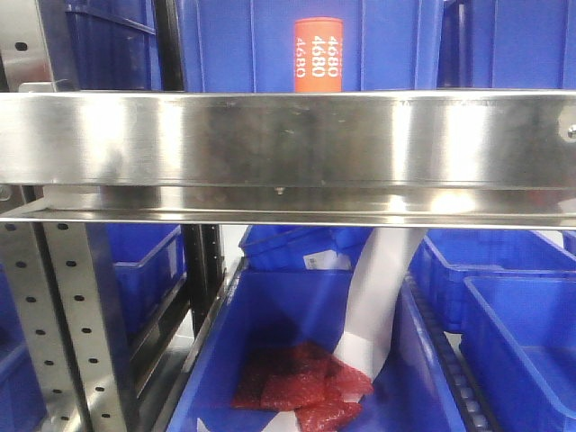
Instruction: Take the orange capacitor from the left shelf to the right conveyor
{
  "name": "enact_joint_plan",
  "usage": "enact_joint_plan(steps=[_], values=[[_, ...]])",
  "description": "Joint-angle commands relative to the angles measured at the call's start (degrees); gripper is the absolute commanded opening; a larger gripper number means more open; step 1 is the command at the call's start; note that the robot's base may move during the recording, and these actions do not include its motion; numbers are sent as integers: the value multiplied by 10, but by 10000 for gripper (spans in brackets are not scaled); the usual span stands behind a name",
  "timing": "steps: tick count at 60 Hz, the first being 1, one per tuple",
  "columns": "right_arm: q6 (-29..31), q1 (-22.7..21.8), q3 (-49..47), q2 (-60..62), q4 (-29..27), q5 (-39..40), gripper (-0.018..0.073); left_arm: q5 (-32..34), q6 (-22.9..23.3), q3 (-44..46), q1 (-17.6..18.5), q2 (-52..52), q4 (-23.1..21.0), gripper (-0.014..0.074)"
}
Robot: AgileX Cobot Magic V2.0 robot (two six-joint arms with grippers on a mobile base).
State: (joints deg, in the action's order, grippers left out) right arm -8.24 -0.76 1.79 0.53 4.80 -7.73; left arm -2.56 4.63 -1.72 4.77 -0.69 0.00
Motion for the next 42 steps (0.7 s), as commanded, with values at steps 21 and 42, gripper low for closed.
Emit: enact_joint_plan(steps=[21, 42], values=[[2, -4, 1, 12, 1, 52, 58, 47, 0, 2, 0, -11, 0, -105], [2, -4, 1, 12, 1, 59, 58, 47, 0, 2, 0, -11, 0, -105]])
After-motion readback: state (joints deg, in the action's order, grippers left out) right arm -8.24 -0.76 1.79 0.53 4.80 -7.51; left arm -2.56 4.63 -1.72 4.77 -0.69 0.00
